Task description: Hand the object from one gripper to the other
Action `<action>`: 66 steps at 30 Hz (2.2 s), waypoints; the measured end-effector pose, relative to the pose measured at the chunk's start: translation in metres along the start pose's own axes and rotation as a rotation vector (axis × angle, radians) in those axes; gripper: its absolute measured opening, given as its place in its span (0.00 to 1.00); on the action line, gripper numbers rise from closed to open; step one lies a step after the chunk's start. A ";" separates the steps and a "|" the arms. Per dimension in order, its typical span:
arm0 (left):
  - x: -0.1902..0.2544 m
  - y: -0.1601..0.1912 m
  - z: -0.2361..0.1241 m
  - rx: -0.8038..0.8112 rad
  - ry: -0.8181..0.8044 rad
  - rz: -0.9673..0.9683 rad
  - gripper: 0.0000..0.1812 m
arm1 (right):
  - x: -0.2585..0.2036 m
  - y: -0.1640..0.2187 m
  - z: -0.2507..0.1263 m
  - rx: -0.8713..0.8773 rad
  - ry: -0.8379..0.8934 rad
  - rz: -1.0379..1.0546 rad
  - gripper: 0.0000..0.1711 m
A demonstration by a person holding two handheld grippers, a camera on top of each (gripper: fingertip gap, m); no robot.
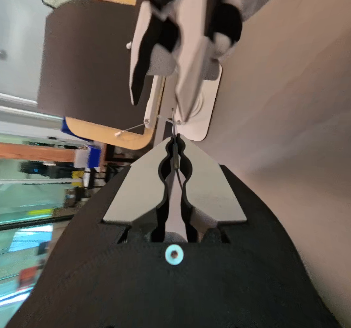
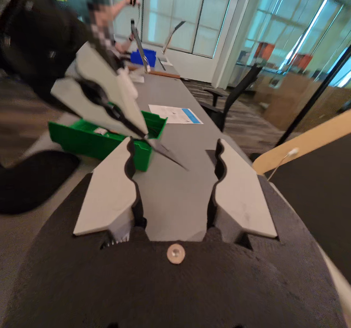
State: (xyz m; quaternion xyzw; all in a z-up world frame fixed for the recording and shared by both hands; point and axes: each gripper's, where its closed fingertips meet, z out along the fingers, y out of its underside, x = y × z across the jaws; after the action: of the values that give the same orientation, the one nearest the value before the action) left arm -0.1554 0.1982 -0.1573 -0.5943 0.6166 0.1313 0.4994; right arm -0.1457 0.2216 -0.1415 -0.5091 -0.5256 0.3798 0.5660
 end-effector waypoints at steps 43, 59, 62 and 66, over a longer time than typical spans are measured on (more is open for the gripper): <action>-0.045 0.021 0.017 -0.124 -0.365 -0.011 0.69 | 0.013 -0.029 0.009 0.321 0.102 0.296 0.00; -0.055 0.046 0.026 -0.157 -0.452 -0.106 0.53 | -0.003 -0.036 0.019 0.412 0.025 0.403 0.00; -0.054 0.044 0.024 -0.134 -0.437 -0.116 0.53 | -0.003 -0.037 0.018 0.390 0.020 0.383 0.00; -0.053 0.039 0.022 -0.092 -0.395 -0.144 0.52 | -0.003 -0.039 0.019 0.377 0.026 0.358 0.11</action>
State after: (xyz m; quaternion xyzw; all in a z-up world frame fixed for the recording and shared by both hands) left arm -0.1900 0.2575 -0.1435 -0.6218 0.4561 0.2373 0.5907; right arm -0.1684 0.2147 -0.1057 -0.4842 -0.3397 0.5588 0.5813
